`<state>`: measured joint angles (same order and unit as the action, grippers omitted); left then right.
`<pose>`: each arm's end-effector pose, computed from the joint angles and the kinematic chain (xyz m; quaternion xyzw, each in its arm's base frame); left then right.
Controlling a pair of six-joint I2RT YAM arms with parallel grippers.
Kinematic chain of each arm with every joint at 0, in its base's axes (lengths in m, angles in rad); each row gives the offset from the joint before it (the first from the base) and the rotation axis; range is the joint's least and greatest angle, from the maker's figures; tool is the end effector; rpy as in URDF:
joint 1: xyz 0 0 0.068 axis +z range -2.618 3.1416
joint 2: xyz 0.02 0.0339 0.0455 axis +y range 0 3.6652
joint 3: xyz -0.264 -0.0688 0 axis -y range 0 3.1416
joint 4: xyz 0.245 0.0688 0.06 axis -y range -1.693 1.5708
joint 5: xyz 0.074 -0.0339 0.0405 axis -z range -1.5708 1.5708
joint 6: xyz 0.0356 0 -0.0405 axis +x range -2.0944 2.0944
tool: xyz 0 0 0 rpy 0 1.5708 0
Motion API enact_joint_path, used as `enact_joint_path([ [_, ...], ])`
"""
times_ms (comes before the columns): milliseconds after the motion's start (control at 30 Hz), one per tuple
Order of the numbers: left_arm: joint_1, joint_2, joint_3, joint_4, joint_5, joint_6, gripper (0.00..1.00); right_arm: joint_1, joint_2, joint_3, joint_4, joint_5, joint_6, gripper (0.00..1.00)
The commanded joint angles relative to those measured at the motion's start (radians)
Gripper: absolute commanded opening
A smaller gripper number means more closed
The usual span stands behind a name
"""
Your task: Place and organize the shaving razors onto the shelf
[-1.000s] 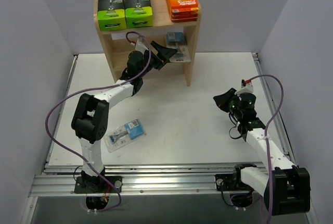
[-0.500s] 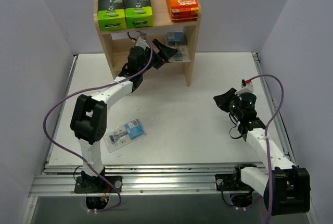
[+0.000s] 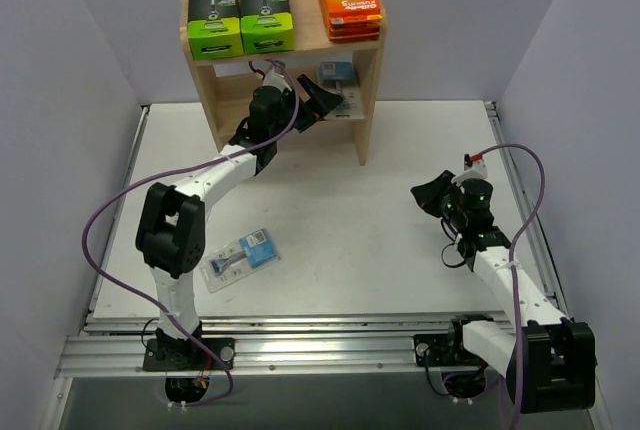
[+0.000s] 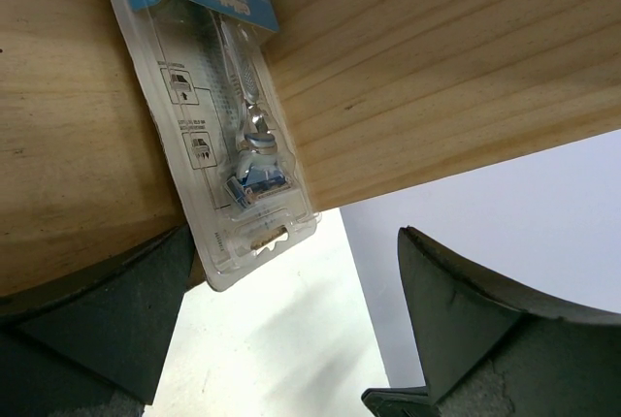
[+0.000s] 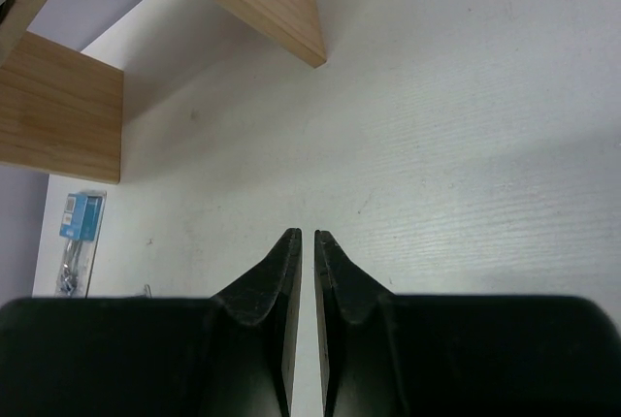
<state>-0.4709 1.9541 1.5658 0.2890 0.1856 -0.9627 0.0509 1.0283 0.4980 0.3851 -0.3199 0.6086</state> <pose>0.4218 -0.2221 0.3103 -0.1194 0.7311 -0.4908 0.4587 0.2312 0.0230 0.2518 0.1054 0.7467 0.3231 0.5718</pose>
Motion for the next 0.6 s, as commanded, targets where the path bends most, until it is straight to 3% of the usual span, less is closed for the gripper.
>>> enact_joint_path([
  [0,0.02,-0.004,0.02,-0.142,-0.138,0.166,0.96,-0.013,-0.017,-0.006,0.005,-0.005,-0.023,0.07],
  [567,-0.029,0.035,0.125,-0.217,-0.209,0.277,0.96,-0.02,-0.023,-0.004,-0.015,-0.001,-0.044,0.08],
])
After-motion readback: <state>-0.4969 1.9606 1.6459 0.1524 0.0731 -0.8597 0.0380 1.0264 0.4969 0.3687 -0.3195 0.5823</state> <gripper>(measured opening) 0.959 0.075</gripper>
